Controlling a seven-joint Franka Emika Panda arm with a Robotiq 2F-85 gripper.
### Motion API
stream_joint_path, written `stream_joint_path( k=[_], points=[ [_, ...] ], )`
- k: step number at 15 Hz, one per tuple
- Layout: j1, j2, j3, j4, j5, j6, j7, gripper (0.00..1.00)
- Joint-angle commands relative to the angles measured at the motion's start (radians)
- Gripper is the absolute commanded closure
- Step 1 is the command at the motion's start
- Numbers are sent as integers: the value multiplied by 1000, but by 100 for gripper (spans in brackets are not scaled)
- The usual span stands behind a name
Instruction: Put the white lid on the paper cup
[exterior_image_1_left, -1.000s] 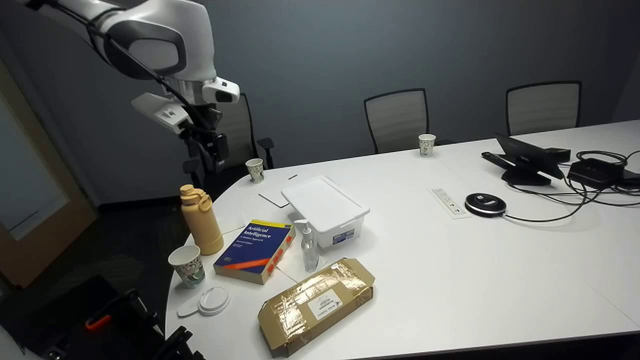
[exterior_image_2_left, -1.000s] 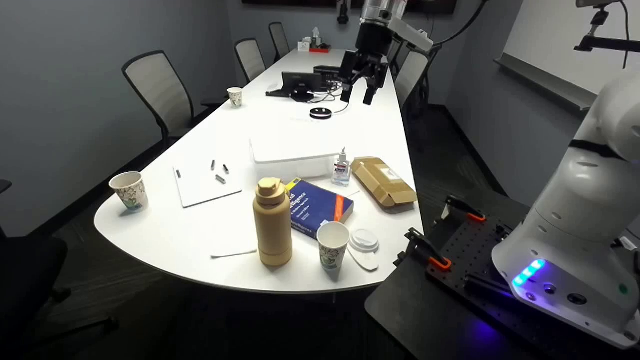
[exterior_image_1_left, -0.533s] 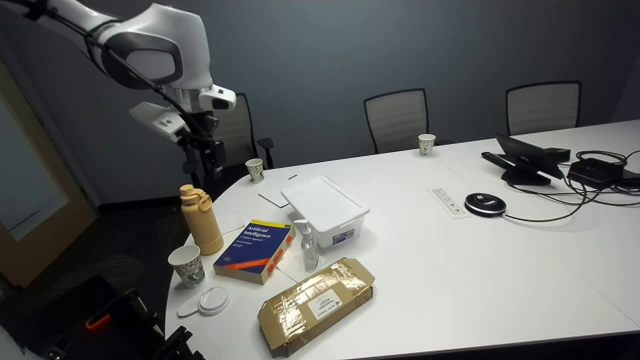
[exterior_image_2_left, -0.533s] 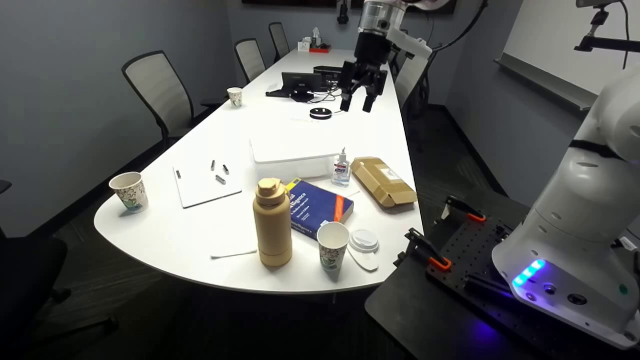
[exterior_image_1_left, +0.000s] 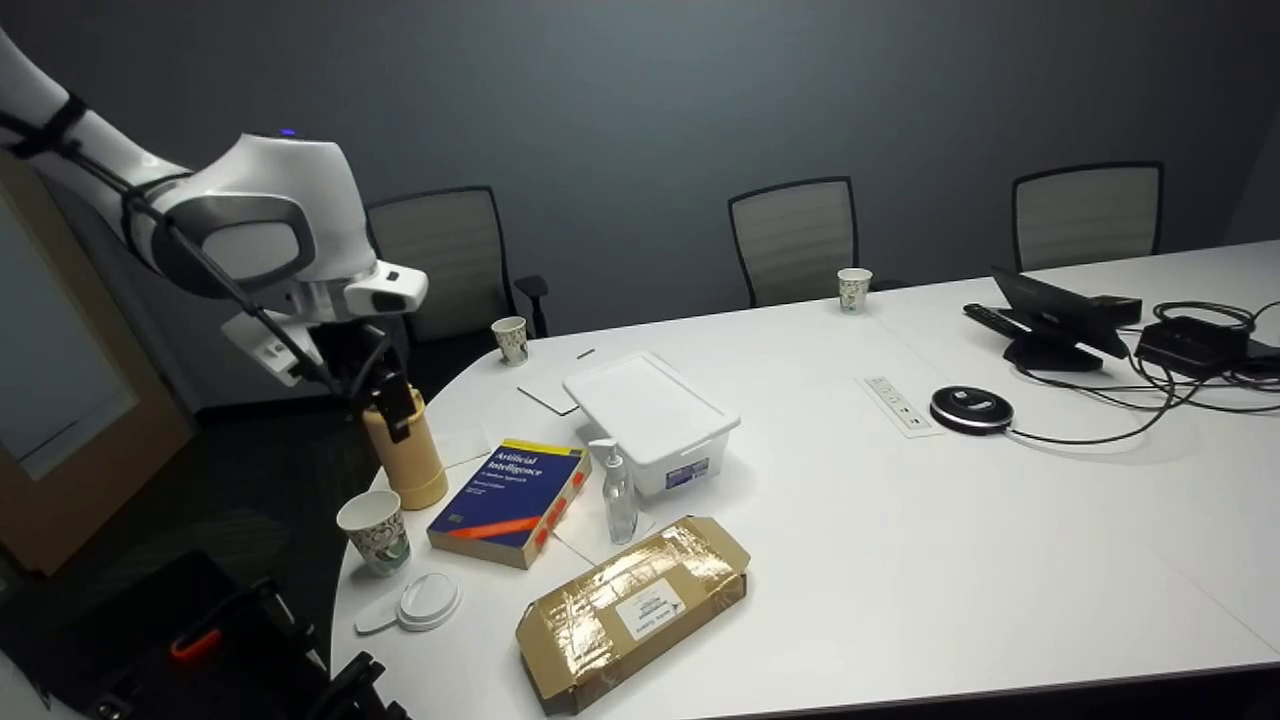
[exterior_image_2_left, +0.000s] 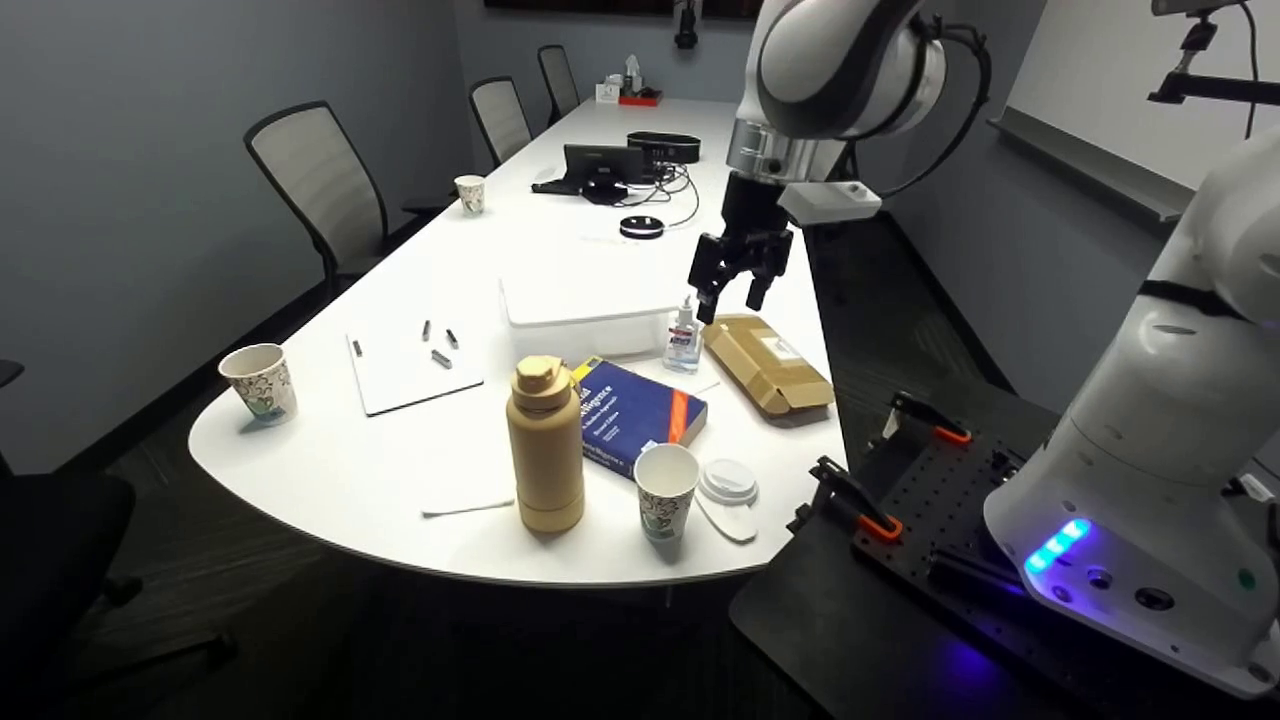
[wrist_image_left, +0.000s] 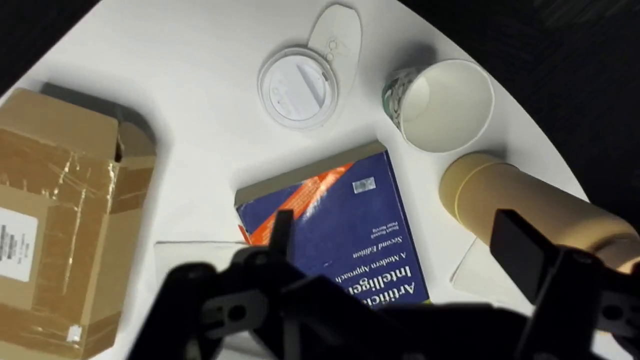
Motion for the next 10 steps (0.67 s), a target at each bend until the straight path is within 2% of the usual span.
stream_joint_path(
  k=[1,6,8,10],
  points=[
    [-5,84,11,-25,-40,105,64,0],
    [13,271,14,-34,36,267,-28,0],
    [-6,354,49,-29,96,315,-97,0],
    [-54,422,115,-11,152,328,-153,0]
  ],
)
